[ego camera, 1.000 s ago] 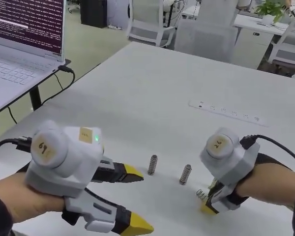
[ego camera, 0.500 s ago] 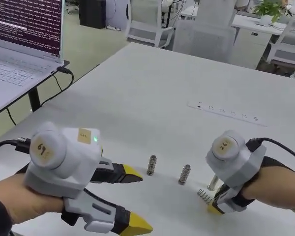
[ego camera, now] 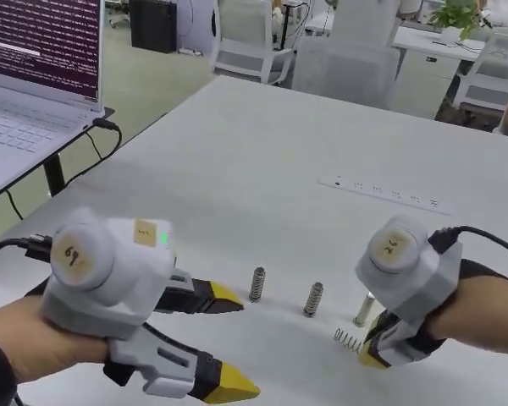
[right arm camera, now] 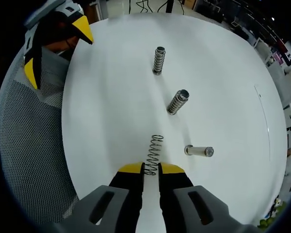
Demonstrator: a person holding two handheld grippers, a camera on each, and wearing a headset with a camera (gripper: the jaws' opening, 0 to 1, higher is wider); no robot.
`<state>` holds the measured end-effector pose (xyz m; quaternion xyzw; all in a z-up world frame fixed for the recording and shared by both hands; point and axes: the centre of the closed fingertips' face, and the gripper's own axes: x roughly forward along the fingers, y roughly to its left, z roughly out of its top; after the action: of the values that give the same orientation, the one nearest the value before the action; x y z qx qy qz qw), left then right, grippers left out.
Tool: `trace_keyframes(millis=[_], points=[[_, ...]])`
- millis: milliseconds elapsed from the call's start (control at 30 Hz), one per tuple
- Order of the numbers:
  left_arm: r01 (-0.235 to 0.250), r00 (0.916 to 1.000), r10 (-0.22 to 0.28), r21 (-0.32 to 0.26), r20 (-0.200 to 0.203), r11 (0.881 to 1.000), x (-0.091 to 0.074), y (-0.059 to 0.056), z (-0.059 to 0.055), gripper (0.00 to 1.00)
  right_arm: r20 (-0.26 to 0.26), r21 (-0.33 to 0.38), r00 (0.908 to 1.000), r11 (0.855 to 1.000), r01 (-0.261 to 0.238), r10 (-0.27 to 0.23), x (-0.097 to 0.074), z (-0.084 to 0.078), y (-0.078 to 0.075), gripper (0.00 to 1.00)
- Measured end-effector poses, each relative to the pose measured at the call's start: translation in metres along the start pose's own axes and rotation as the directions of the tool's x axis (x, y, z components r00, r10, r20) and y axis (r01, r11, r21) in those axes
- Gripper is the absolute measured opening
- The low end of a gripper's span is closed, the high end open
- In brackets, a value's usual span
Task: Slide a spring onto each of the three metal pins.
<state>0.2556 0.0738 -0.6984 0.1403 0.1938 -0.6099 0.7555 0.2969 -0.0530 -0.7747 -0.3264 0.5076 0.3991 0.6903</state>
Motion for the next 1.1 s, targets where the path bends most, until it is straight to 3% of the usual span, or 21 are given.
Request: trace_keyframes(millis=[300,667,833,1100], points=[[0.039,0.9992,-0.039,0.057,-0.002,0.998,0.007,-0.006,0.02,0.47,0.056,-0.094,0.9925,0.99,-0.103,0.109,-0.032,0.014,0.034,0.09],[0.087,0.9962,-0.087,0.123,-0.005,0.989,0.023,-0.008,0.045,0.45,0.103,-0.197,0.986,0.974,-0.109,0.131,-0.068,0.036,0.051,0.09],[0.105,0.9943,-0.107,0.138,0.002,0.985,0.033,-0.009,0.049,0.42,0.113,-0.222,0.9808,0.966,-0.131,0.159,-0.075,0.039,0.059,0.09],[0.14,0.9897,-0.143,0.178,0.004,0.974,0.048,-0.018,0.049,0.29,0.116,-0.266,0.9772,0.954,-0.142,0.178,-0.083,0.044,0.069,0.09]])
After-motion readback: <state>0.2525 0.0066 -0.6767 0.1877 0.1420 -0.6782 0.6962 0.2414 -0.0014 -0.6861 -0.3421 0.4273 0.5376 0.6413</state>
